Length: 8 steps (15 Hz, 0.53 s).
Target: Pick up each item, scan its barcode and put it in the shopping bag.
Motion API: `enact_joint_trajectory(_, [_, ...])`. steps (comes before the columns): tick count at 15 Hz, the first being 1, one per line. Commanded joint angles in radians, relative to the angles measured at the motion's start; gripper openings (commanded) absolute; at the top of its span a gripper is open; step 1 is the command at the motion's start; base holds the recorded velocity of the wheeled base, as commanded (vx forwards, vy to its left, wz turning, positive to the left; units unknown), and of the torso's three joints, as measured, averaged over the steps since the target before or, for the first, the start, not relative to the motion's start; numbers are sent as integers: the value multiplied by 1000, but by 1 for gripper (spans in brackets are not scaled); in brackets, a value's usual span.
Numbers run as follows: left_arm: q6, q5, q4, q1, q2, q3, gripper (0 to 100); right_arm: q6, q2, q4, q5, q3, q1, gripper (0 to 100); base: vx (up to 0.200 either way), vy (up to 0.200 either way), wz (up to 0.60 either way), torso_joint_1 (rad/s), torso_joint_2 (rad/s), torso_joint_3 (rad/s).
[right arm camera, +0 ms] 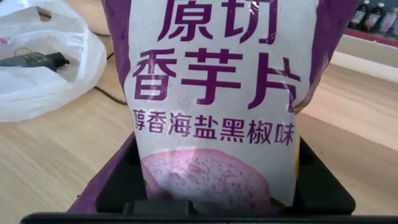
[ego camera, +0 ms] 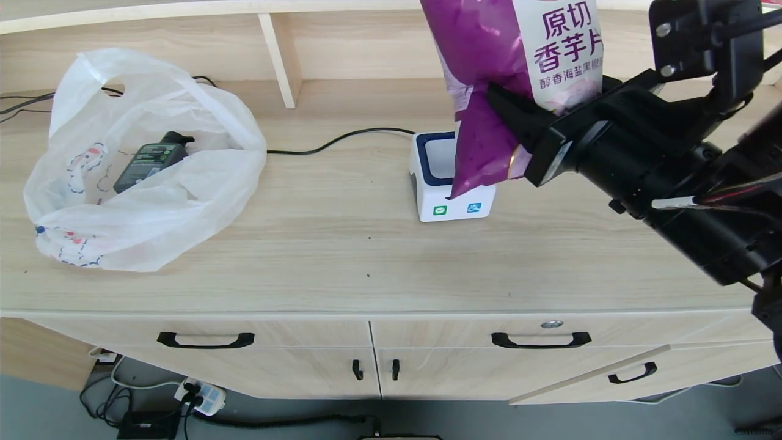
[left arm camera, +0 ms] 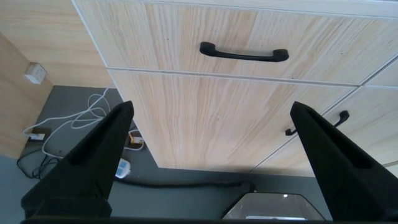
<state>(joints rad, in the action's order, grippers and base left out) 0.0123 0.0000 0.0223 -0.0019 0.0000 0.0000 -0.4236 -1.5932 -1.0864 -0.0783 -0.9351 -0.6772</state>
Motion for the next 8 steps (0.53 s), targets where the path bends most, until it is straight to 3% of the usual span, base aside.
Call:
enact_joint_trajectory(1, [0, 0, 1, 0, 2, 0, 100, -15, -65, -4, 6, -10, 2, 0, 0, 0, 0, 0, 0, 0])
enact_joint_trajectory(4, [0, 0, 2, 0, 2, 0, 100, -29, -80, 6, 8, -10, 11, 0, 0, 0, 0, 0, 0, 0])
enact_joint_trajectory(8, [-5, 0, 4, 0, 2, 0, 100, -40, -77, 10, 8, -17, 114, 0, 0, 0, 0, 0, 0, 0])
